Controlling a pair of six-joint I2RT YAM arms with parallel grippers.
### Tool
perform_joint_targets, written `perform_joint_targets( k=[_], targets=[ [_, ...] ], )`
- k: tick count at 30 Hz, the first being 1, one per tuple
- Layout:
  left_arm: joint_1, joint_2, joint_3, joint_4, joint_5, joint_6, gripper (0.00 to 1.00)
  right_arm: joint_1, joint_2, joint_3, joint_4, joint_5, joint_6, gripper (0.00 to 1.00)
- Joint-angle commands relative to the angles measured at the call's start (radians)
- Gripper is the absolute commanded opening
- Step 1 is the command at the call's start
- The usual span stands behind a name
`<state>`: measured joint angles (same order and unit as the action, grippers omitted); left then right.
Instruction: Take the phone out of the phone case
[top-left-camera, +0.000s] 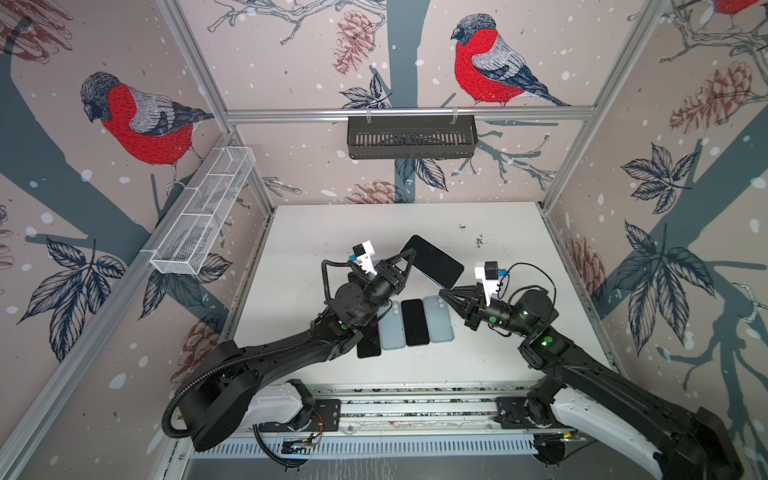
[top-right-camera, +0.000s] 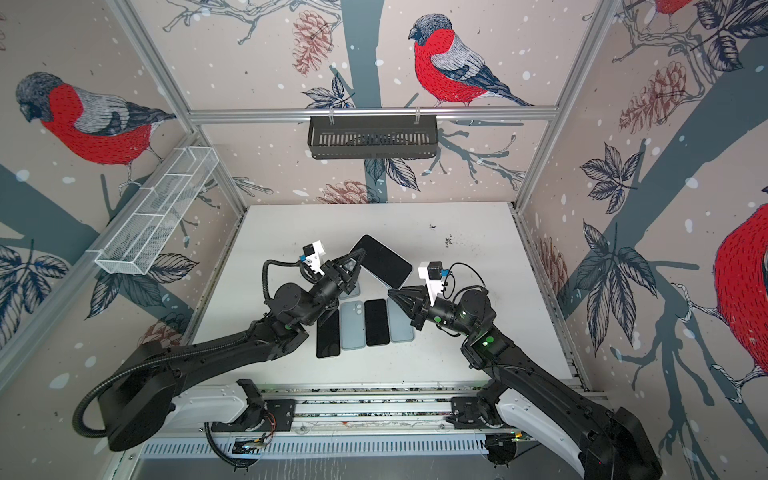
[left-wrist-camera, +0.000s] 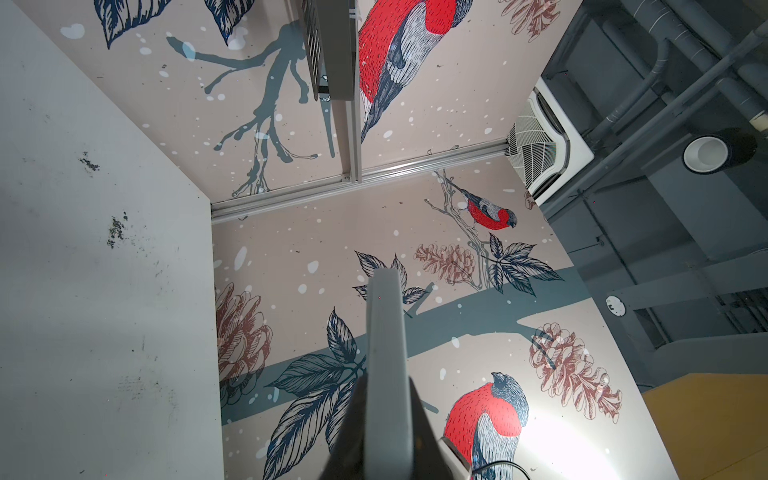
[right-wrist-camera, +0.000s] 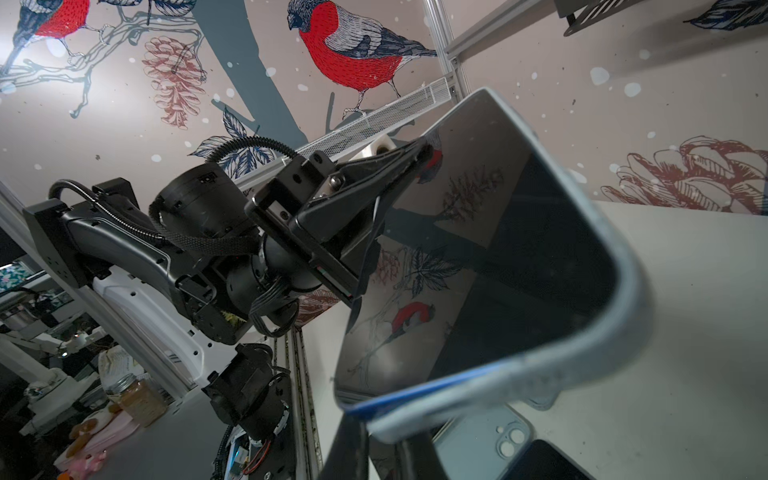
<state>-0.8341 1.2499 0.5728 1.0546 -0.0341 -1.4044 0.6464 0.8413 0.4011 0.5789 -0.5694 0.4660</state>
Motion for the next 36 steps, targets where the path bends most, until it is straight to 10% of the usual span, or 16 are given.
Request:
perform_joint_targets(
  k=[1, 10, 14, 17, 36],
  targets=[
    [-0.007, 0.0, 0.003, 0.052, 0.096, -0.005, 0.0, 0.001, 0.011, 0.008, -0.074, 0.054, -0.111, 0.0],
    [-0.007, 0.005, 0.002, 0.053, 0.111, -0.001, 0.0, 0.001, 0.016, 0.02, -0.107, 0.123, -0.145, 0.02],
    [0.006, -0.01, 0.004, 0.019, 0.135, 0.015, 0.0, -0.005, -0.019, 0.026, -0.192, 0.187, -0.125, 0.54],
    [0.04, -0.025, 0.009, -0.03, 0.195, 0.037, 0.0, -0.019, -0.081, 0.022, -0.276, 0.236, -0.099, 0.71],
    [0.426, -0.067, 0.34, -0.974, 0.816, 0.794, 0.0, -0.036, -0.101, 0.188, -0.65, 0.311, -0.191, 0.82]
  ],
)
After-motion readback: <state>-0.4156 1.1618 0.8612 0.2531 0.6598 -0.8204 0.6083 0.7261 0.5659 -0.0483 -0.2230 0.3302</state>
